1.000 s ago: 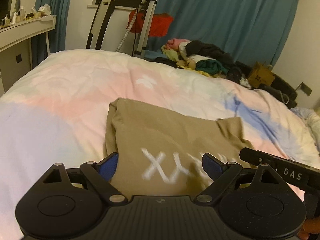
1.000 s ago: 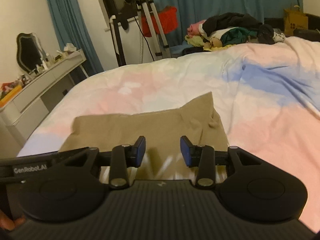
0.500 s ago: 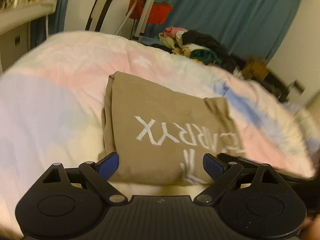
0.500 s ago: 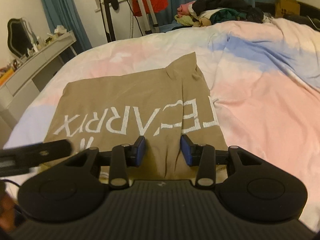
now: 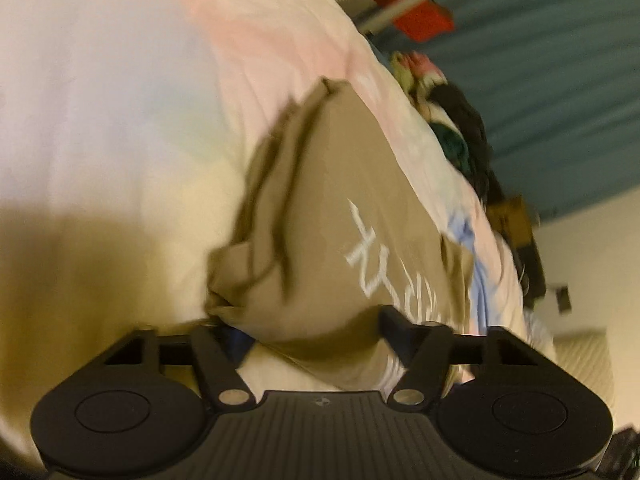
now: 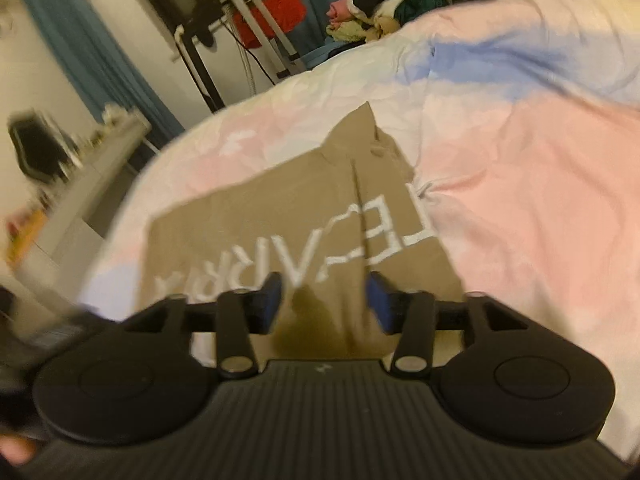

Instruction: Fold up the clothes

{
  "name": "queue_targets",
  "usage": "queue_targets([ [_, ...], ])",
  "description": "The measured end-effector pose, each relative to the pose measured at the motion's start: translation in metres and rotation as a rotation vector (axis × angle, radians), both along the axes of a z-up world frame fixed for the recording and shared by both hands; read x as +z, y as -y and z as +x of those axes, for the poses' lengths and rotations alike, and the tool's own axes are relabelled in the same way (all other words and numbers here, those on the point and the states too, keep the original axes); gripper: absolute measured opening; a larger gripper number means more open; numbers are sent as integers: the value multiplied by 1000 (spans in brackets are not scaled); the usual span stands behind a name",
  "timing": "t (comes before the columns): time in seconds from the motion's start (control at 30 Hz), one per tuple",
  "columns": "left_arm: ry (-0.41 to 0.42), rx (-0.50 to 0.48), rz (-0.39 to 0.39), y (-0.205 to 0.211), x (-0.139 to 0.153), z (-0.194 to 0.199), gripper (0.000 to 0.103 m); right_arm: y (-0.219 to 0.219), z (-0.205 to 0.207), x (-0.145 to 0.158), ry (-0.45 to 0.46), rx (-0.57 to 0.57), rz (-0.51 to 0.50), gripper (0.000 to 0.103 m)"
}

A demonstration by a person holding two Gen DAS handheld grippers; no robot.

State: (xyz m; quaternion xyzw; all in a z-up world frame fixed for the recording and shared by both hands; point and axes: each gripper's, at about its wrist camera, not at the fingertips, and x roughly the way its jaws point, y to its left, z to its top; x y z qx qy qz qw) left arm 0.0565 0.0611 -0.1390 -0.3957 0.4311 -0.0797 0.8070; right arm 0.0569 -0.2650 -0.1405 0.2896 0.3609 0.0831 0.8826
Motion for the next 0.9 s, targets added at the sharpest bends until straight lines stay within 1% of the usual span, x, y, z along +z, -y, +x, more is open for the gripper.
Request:
queue_targets([
  [0.03,7,15,-10,-2,-1,-2,47,2,-1,0,-3,1,65,82],
  [0.07,14,30,-19,-5,-2,-3,43,2,-2,-2,-15,17,146,88],
  [0.13,41,51,-39,-8,-1,-6,25,0,-2,-11,-53,64,310,88],
  [0.2,80,63,-60,-10,2,-9,21,-8,3,-30,-139,122,466,87],
  [0.27,108,76,-84,-12,3,-10,19,-16,8,-48,-215,137,544,88],
  [0.33,125,90,-112,-16,2,-11,19,-14,10,-59,-230,95,575,88],
  [0.43,125,99,-132,-16,2,-10,19,6,9,-70,-217,-71,621,86],
  [0.5,124,104,-145,-17,2,-9,19,21,3,-77,-209,-188,655,81],
  [0.53,124,107,-152,-17,2,-8,19,24,1,-79,-209,-215,666,74],
  [0.6,123,110,-162,-17,2,-7,19,28,-1,-83,-211,-254,686,67],
  [0.63,114,109,-176,-19,2,-5,19,30,-3,-85,-212,-273,695,59],
  [0.67,106,108,-189,-21,2,-4,19,28,-3,-84,-213,-280,662,46],
  [0.7,97,108,-203,-23,2,-2,19,25,-3,-82,-211,-284,622,40],
  [0.77,77,99,-224,-26,3,3,18,20,-3,-80,-200,-298,597,28],
  [0.83,68,79,-227,-27,10,6,18,22,-5,-70,-171,-308,580,23],
  [0.9,82,47,-229,-25,25,7,18,29,-6,-52,-136,-298,549,21],
])
